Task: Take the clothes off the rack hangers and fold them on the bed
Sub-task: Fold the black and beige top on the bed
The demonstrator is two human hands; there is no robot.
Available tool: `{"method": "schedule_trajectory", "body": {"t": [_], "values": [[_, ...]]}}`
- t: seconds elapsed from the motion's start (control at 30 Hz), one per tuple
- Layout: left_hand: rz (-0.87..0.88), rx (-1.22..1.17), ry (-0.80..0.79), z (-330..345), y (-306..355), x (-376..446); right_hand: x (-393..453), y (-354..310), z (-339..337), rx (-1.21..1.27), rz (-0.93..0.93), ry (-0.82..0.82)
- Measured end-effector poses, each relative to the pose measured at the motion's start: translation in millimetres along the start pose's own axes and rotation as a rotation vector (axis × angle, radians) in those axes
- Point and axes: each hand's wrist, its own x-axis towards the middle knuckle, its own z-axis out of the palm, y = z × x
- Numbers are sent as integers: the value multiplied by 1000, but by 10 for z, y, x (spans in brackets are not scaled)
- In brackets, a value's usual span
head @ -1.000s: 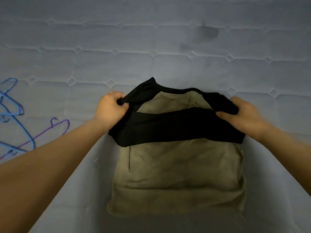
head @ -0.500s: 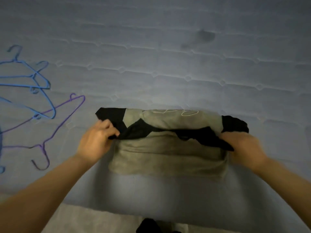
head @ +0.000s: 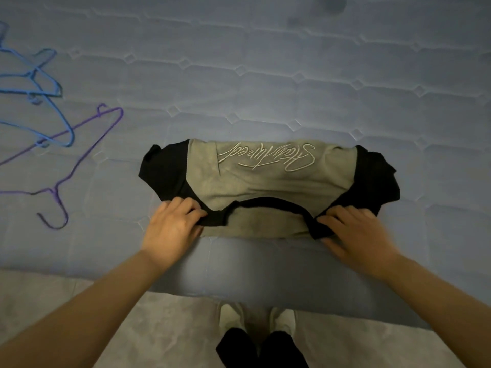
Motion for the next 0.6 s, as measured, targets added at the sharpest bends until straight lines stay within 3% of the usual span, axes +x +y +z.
{"method": "schedule_trajectory", "body": {"t": [0.13, 0.37, 0.6], "values": [[51, -39, 14, -48, 10, 70, 65, -73, -58, 97, 79, 46], [306, -9, -64, -145, -126, -128, -154, 11, -148, 125, 44, -35], [221, 48, -211, 5, -79, -197, -207, -30, -28, 39, 96, -195]]}}
